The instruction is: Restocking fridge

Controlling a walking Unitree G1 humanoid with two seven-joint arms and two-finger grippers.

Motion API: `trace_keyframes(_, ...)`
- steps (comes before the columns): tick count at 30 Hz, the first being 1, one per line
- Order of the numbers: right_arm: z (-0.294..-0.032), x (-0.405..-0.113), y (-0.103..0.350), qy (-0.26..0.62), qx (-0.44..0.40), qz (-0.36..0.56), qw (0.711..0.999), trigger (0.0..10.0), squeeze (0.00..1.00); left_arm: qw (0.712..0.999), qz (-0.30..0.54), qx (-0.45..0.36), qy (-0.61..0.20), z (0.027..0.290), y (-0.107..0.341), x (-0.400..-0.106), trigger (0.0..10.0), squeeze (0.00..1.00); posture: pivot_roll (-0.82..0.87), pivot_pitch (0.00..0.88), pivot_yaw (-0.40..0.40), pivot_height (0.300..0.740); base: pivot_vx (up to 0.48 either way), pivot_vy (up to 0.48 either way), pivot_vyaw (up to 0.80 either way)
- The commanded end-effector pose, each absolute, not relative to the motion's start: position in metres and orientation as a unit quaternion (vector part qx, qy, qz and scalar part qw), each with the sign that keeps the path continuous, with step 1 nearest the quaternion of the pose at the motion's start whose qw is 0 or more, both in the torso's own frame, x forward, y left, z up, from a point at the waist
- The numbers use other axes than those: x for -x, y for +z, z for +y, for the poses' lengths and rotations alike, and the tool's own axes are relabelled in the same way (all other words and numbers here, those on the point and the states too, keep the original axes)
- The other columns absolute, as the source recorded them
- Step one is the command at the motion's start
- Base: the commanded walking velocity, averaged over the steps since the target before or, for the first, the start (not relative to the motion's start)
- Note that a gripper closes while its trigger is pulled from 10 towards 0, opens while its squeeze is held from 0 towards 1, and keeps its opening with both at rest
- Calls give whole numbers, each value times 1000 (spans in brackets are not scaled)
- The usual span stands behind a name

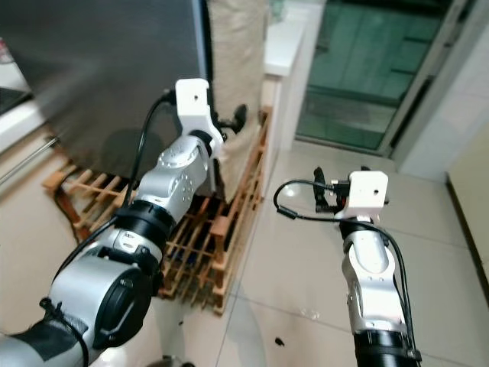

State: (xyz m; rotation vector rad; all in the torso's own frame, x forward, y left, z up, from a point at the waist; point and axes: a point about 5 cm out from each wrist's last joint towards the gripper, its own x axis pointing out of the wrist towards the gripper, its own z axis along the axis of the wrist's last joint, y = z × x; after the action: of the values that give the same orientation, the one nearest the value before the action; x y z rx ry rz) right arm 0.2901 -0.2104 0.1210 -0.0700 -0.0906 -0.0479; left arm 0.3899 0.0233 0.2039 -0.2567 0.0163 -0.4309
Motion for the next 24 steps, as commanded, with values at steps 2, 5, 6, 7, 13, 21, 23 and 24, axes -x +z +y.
trace_keyframes(2, -216, -283, 116, -31, 30, -30, 999, 10000, 0, 886, 2, 189, -424, -71, 223, -350, 10000, 0, -112, 9, 23, 740, 0, 0, 0)
trace_keyframes(5, -220, -276, 108, -36, 33, -14, 999, 10000, 0, 841, -33, 220, -492, -87, 245, -339, 10000, 0, -119, 12, 26, 740, 0, 0, 0)
trace_keyframes(6, -222, -274, 105, -38, 32, -9, 999, 10000, 0, 824, -42, 234, -514, -92, 252, -335, 10000, 0, -123, 10, 27, 740, 0, 0, 0)
trace_keyframes(7, -223, -272, 103, -40, 31, -4, 999, 10000, 0, 810, -52, 242, -531, -96, 259, -331, 10000, 0, -130, 12, 30, 740, 0, 0, 0)
trace_keyframes(13, -222, -266, 101, -42, 32, 0, 999, 10000, 0, 736, -87, 267, -616, -116, 279, -305, 10000, 0, -156, 21, 42, 740, 0, 0, 0)
trace_keyframes(21, -222, -262, 102, -42, 22, 3, 999, 10000, 0, 784, -142, 268, -541, -18, 271, -319, 10000, 0, -135, 42, 44, 740, 0, 0, 0)
trace_keyframes(23, -220, -264, 101, -32, 16, 6, 999, 10000, 0, 829, -142, 259, -474, 34, 256, -321, 10000, 0, -104, 39, 34, 740, 0, 0, 0)
trace_keyframes(24, -219, -265, 102, -27, 15, 6, 1000, 10000, 0, 842, -140, 254, -455, 49, 252, -319, 10000, 0, -92, 39, 30, 740, 0, 0, 0)
